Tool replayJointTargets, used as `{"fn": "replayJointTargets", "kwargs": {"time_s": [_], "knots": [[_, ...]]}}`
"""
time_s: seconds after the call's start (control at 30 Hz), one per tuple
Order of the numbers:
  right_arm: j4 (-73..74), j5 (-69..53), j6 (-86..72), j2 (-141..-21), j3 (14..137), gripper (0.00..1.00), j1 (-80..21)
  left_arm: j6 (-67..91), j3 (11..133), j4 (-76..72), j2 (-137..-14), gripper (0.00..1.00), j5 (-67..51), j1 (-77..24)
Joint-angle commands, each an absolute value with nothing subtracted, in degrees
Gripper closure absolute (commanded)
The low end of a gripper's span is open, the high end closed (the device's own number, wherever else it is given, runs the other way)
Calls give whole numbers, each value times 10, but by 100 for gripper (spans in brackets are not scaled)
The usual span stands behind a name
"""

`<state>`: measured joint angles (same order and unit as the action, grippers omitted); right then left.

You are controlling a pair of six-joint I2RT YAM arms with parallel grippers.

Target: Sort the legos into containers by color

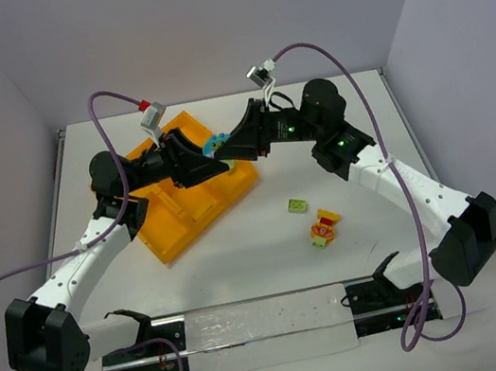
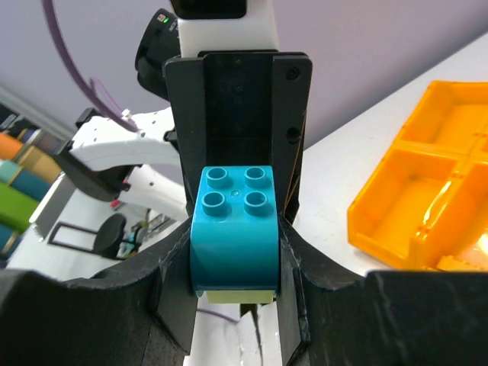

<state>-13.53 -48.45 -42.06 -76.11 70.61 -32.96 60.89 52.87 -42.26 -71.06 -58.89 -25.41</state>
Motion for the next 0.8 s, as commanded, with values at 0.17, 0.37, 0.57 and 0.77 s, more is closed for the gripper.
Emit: {"fn": "replayJointTargets", "kwargs": {"time_s": [0.17,0.37,0.57,0.77], "knots": [[-181,-449,-453,-751,714,100,-333,574,546,-413,-700,100,-572,-259],[-203,-399,-494,-744,714,100,-314,577,509,-425,-692,100,-576,-261],[-253,-374,-541,-753,716,100,-299,576,487,-428,-687,100,-573,-262],[-264,-346,-553,-753,719,100,-292,569,482,-411,-695,100,-576,-263]]}}
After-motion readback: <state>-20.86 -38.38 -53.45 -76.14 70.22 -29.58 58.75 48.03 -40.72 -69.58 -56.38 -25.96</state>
